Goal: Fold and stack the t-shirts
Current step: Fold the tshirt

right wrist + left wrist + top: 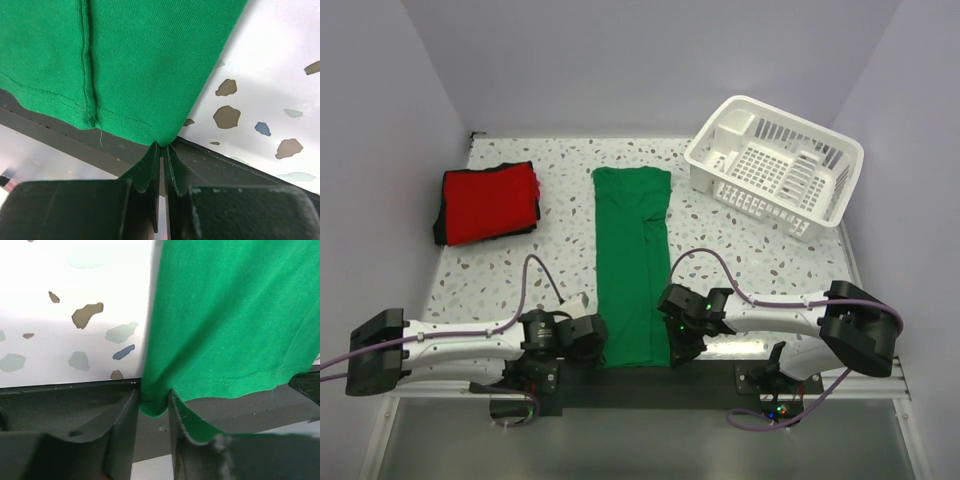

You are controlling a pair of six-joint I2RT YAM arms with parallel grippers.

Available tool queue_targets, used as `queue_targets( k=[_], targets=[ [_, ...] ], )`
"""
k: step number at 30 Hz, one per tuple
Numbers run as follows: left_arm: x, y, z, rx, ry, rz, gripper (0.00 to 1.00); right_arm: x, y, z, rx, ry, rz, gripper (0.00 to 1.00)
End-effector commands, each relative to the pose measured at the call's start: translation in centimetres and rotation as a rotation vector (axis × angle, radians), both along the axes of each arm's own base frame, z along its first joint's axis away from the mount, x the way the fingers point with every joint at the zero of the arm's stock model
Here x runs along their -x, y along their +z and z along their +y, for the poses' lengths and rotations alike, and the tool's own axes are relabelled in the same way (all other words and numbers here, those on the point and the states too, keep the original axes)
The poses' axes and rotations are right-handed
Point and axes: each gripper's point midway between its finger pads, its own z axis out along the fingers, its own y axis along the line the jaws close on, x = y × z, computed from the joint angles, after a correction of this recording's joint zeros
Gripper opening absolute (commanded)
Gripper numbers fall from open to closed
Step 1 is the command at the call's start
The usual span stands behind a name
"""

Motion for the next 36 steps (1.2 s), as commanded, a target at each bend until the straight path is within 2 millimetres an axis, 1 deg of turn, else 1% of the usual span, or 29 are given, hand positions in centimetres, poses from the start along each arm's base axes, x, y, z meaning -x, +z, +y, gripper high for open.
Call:
queue_targets(
  k=[1,2,4,5,6,7,9,12,17,20,23,24,26,27,28,29,30,31,32,33,34,35,36],
  targets=[
    [0.1,-1.2,0.5,-0.016,-0.010,-0.003,0.31,-0.1,-0.4,-0.7,0.044,0.006,-0.017,0.04],
    [0.2,-1.2,0.4,-0.008,-0.016,-0.001,0.24,-0.2,-0.3,-0.7,0.044,0.001,-0.020,0.04],
    [0.3,-1.3,0.1,0.017,-0.019,0.000,0.16,-0.4,0.0,-0.8,0.038,-0.007,-0.034,0.00],
    [0.3,-1.3,0.1,0.021,-0.018,0.002,0.06,-0.4,0.1,-0.9,0.039,-0.009,-0.036,0.00],
    [0.5,-1.4,0.3,0.014,-0.018,0.008,0.02,-0.3,0.2,-1.2,0.050,-0.012,-0.037,0.00],
    [0.5,-1.4,0.5,0.008,-0.014,0.012,0.00,-0.4,0.3,-1.4,0.053,-0.018,-0.047,0.00],
    [0.6,-1.3,0.9,-0.001,-0.002,0.017,0.00,-0.5,0.8,-1.8,0.052,-0.029,-0.057,0.00],
    [0.7,-0.9,0.6,0.022,0.003,0.012,0.00,-0.5,1.2,-2.0,0.044,-0.041,-0.064,0.00],
    [0.9,-0.7,0.6,0.018,0.000,0.011,0.00,0.0,1.2,-2.4,0.045,-0.044,-0.045,0.00],
    [0.9,-0.2,-0.1,0.034,-0.022,0.001,0.00,0.2,1.4,-2.3,0.032,-0.041,-0.038,0.00],
    [1.0,0.7,-0.6,0.022,-0.044,-0.011,0.00,0.5,1.7,-2.3,0.024,-0.039,-0.023,0.00],
    [1.3,1.3,-0.7,0.012,-0.059,-0.014,0.00,0.8,1.8,-2.4,0.026,-0.036,-0.012,0.00],
    [1.4,1.8,-0.8,-0.001,-0.067,-0.026,0.00,0.9,2.4,-2.4,0.009,-0.041,-0.009,0.00],
    [1.5,2.5,-1.0,-0.006,-0.079,-0.034,0.00,1.1,2.5,-2.6,0.018,-0.042,-0.003,0.00],
    [1.8,2.8,-1.1,-0.015,-0.107,-0.049,0.00,1.2,2.8,-2.7,0.016,-0.042,0.001,0.00],
    [2.2,2.5,-0.3,-0.071,-0.106,-0.040,0.00,1.5,3.2,-3.1,0.018,-0.046,0.010,0.00],
    [2.7,3.2,-0.8,-0.072,-0.130,-0.044,0.00,1.7,3.6,-3.3,0.015,-0.047,0.012,0.00],
    [2.8,3.4,-0.8,-0.083,-0.135,-0.054,0.00,2.0,3.8,-3.4,0.013,-0.048,0.020,0.00],
    [3.0,3.4,-0.4,-0.128,-0.148,-0.056,0.00,2.3,4.3,-3.8,0.008,-0.056,0.027,0.00],
    [3.4,4.4,-1.2,-0.117,-0.172,-0.068,0.00,2.5,4.5,-4.0,0.005,-0.061,0.033,0.00],
    [3.4,4.7,-1.3,-0.128,-0.180,-0.082,0.00,2.8,4.9,-4.0,-0.005,-0.056,0.036,0.00],
    [3.4,4.8,-1.0,-0.164,-0.185,-0.084,0.00,3.1,5.4,-4.4,-0.005,-0.067,0.040,0.00],
    [3.6,5.7,-1.6,-0.150,-0.192,-0.089,0.00,3.2,5.7,-4.6,-0.007,-0.069,0.038,0.00]
  ],
)
